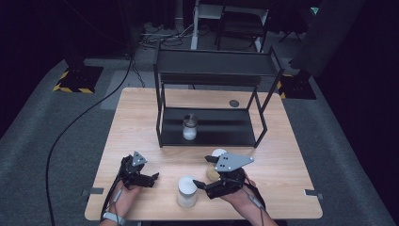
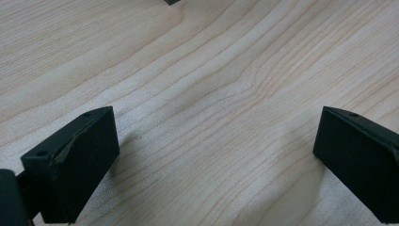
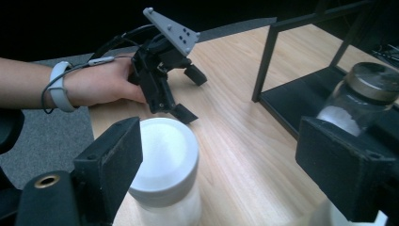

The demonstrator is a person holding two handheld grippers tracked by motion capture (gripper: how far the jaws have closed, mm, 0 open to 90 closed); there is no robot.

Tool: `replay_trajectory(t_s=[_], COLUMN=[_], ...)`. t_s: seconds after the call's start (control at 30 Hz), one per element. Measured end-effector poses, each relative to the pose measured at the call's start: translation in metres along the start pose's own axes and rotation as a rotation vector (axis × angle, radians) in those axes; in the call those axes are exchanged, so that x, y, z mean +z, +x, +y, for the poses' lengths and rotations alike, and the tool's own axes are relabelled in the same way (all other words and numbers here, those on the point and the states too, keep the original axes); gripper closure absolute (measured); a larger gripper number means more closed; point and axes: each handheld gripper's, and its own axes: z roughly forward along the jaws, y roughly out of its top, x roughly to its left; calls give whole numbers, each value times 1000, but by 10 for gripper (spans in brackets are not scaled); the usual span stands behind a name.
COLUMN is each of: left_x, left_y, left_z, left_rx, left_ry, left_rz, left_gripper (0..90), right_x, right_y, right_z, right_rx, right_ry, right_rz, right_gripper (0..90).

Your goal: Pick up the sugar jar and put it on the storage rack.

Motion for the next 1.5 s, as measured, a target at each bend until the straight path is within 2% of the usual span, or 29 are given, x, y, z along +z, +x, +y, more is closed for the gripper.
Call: replay_trajectory(t_s=[0.57, 1.03, 1.3, 1.5], left_x=[0, 0, 0, 0], left_y=[0, 0, 0, 0], left_z=[0, 0, 0, 0], left_rx=[0, 0, 0, 0], left_ry=[0, 0, 0, 0], left_rz=[0, 0, 0, 0], left_gripper=[6, 7, 6, 6], right_x=[20, 39, 49, 53], right_y=[16, 20, 21, 21], right_z=[-3, -11, -13, -13], right_rx=[-16, -7, -16, -31], right_ry=[17, 54, 90, 112], right_rz=[42, 69, 78, 76], right_gripper=[155, 173, 224, 301])
